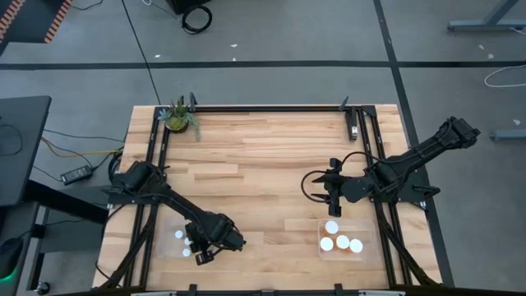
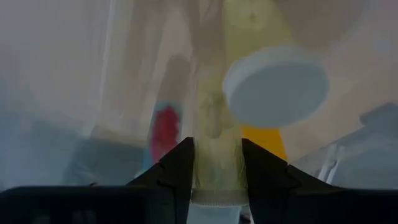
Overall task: Pick and place medicine bottles into bin by pill shape (circle, oval)
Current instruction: Put the small yellow pill bottle into the left transparent bin
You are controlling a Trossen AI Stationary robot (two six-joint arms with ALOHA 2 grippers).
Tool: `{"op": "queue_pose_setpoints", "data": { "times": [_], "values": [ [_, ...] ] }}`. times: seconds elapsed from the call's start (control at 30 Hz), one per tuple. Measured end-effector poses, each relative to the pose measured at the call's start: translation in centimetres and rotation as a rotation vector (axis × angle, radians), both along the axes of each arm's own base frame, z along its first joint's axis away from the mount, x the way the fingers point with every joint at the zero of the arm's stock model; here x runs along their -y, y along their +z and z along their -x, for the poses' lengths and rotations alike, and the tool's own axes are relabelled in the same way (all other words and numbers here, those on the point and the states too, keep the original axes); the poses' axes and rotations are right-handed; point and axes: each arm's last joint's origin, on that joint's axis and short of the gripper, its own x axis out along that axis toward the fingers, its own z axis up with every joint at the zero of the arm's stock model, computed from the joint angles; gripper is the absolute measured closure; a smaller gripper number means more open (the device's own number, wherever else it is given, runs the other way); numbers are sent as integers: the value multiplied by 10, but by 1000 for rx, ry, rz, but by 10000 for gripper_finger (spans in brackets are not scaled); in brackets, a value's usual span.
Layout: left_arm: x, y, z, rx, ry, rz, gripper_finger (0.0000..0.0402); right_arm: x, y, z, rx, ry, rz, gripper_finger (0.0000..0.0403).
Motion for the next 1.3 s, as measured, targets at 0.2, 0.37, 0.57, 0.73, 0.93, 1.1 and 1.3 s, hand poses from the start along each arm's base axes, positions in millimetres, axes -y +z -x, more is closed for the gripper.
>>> {"op": "queue_pose_setpoints", "data": {
  "times": [0.2,0.37,0.57,0.73,0.93,1.1,1.3],
  "values": [
    [0,10,-1,-23,-15,1,269,0,0,0,0,0,0,192],
    [-1,13,-5,-9,-7,8,275,0,0,0,1,0,0,192],
    [-9,10,-11,-25,43,17,270,0,1,-1,10,5,1,192],
    [-10,-1,-16,-45,28,50,271,-1,1,-1,17,14,10,192],
    [-10,-10,-18,-94,24,94,272,-1,2,-1,19,17,13,192],
    [-10,-12,-18,-97,25,96,271,-1,2,-2,23,18,12,192],
    [-11,-13,-20,-79,21,101,270,-1,2,-2,25,21,14,192]
  ]
}}
